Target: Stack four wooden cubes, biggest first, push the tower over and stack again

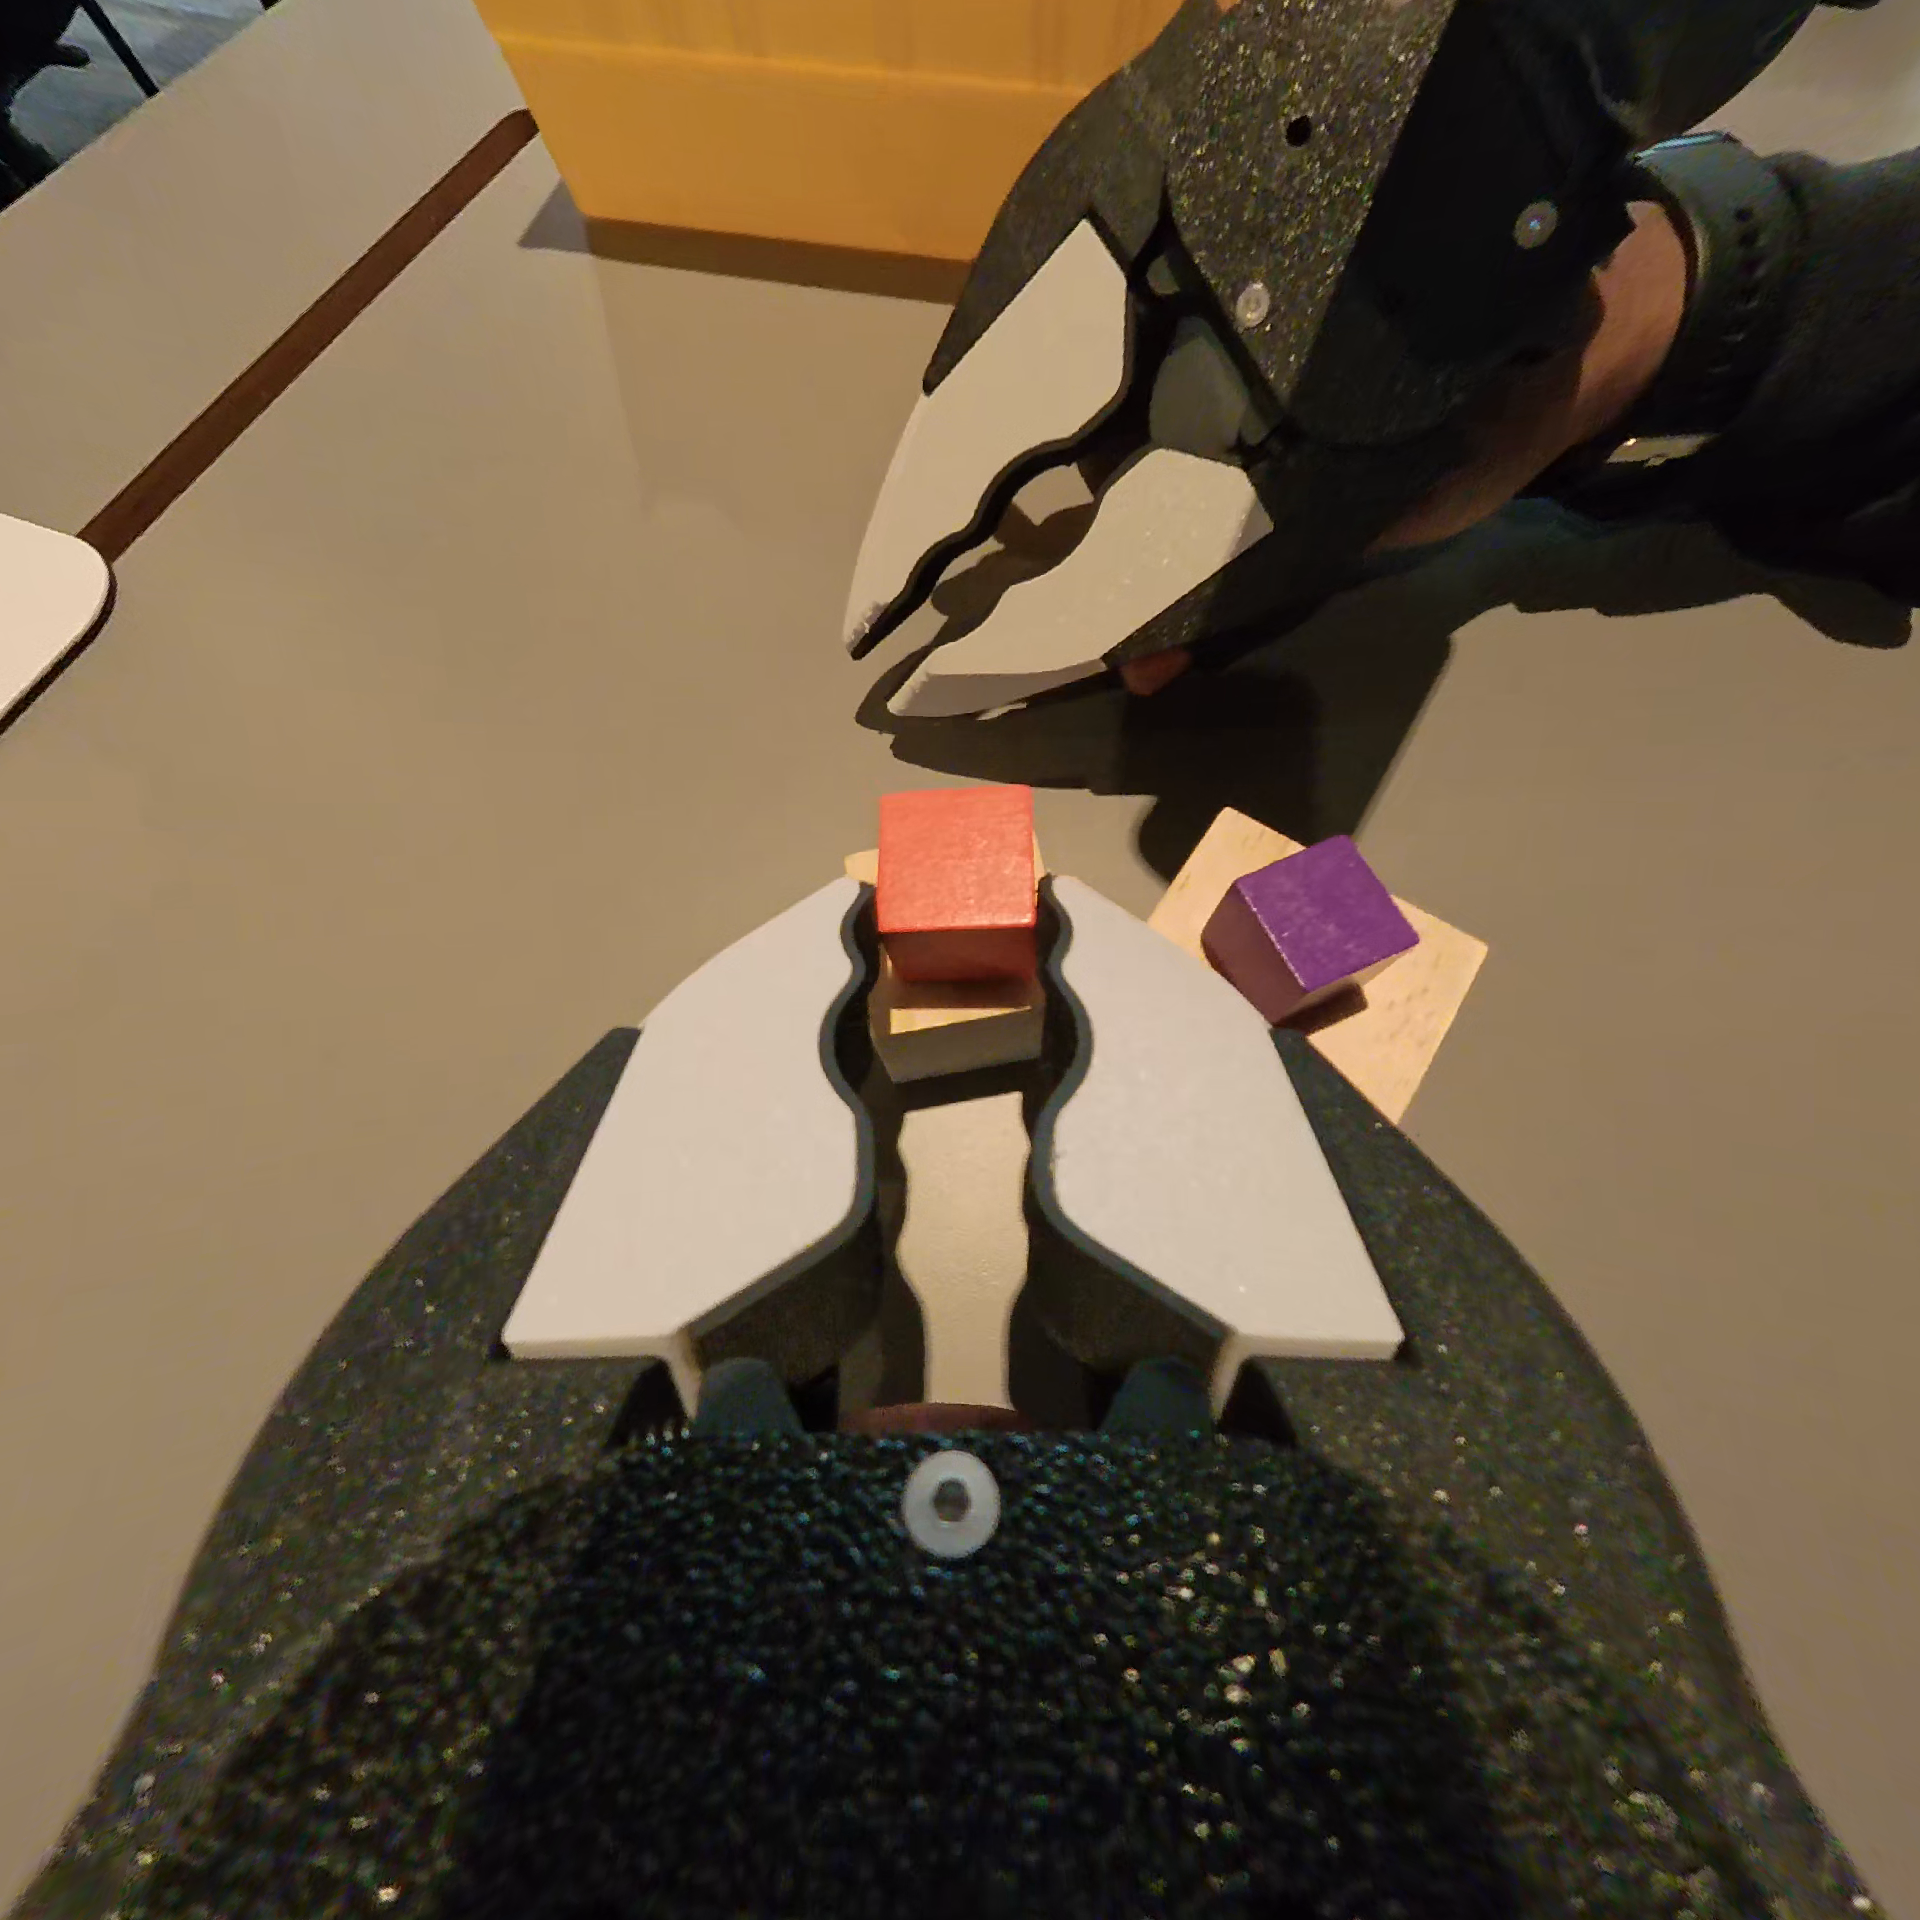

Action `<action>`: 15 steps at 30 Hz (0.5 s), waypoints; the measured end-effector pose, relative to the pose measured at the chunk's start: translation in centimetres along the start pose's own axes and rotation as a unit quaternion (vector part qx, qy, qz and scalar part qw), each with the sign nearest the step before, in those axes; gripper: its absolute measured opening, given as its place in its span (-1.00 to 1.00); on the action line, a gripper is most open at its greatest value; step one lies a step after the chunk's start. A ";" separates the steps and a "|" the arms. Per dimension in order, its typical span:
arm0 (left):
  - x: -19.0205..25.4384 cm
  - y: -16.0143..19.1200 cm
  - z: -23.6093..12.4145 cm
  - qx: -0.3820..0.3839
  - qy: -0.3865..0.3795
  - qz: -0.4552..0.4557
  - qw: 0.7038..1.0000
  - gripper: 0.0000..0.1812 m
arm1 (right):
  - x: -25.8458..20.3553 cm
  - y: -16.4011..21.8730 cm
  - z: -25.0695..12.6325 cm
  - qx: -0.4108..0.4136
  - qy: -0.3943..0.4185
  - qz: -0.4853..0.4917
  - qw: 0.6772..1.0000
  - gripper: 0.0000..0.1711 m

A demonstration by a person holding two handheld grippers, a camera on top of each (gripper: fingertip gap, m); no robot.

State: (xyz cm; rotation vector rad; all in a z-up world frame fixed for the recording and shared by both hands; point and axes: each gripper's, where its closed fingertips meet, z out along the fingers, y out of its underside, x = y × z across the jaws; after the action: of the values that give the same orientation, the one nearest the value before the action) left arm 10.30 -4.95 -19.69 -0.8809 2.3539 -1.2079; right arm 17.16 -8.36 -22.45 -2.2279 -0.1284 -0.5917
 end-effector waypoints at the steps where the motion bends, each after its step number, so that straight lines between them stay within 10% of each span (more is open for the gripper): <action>1: 0.0 0.0 0.0 -0.002 -0.003 -0.004 1.000 -0.69 | 0.0 0.0 0.0 0.000 0.000 0.000 1.000 -0.87; 15: 0.2 -0.2 0.2 0.002 -0.041 -0.018 0.999 -0.69 | -0.1 0.0 0.0 0.000 0.003 -0.006 1.000 -0.88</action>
State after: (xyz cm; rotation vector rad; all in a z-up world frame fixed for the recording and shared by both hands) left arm 10.37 -5.30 -19.67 -0.9567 2.2784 -1.1672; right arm 17.11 -8.31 -22.47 -2.2269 -0.1399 -0.6049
